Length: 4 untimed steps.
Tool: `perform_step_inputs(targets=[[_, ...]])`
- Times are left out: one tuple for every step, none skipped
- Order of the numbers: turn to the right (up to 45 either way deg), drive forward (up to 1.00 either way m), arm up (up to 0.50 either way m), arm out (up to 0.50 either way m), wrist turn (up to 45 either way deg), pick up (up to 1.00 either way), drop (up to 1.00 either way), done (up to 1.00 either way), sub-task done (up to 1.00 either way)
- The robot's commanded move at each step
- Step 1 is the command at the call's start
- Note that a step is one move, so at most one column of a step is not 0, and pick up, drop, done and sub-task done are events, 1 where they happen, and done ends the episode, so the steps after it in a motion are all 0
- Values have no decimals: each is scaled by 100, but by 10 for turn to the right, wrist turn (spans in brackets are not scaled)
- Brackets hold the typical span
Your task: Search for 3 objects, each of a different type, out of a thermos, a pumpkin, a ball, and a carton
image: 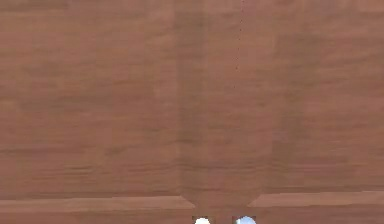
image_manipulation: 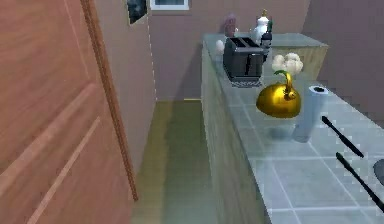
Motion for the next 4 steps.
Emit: perform_step_inputs(targets=[[450, 0, 0, 0, 0, 0, 0, 0, 0], [420, 0, 0, 0, 0, 0, 0, 0, 0], [0, 100, 0, 0, 0, 0, 0, 0, 0], [30, 0, 0, 0, 0, 0, 0, 0, 0]])
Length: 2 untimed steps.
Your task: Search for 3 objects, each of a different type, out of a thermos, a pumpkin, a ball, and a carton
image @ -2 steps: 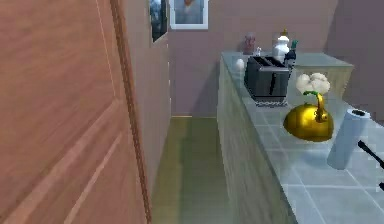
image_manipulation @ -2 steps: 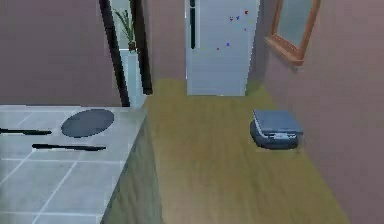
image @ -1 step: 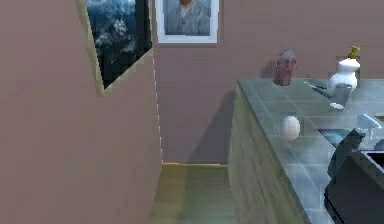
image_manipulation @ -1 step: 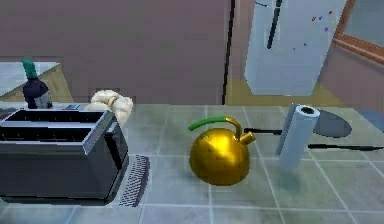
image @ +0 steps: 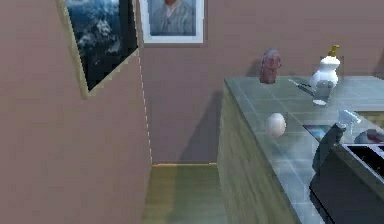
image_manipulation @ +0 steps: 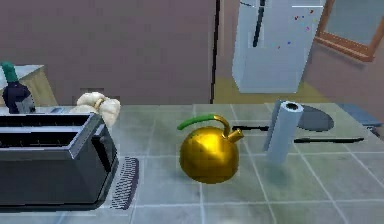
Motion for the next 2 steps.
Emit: perform_step_inputs(targets=[[0, 80, 0, 0, 0, 0, 0, 0, 0], [390, 0, 0, 0, 0, 0, 0, 0, 0]])
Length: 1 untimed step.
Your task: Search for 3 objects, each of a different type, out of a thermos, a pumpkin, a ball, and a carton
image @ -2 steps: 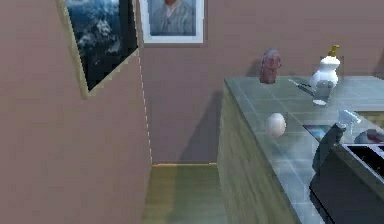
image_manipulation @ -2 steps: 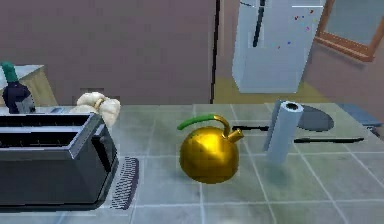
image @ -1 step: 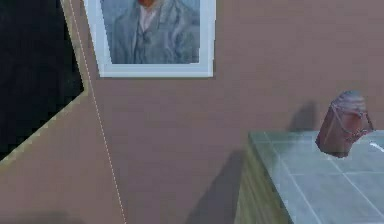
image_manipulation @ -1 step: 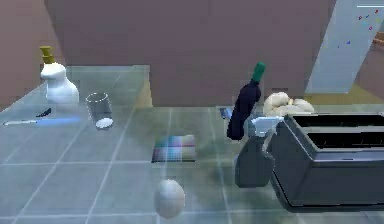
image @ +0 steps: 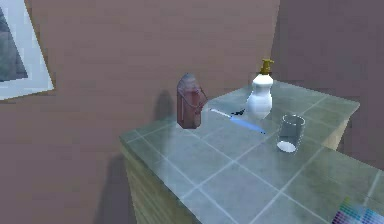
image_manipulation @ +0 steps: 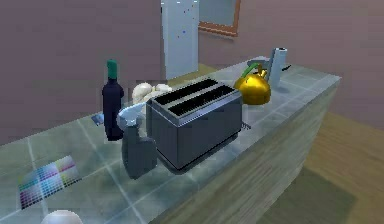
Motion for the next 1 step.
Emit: perform_step_inputs(targets=[[0, 0, 0, 0, 0, 0, 0, 100, 0]])
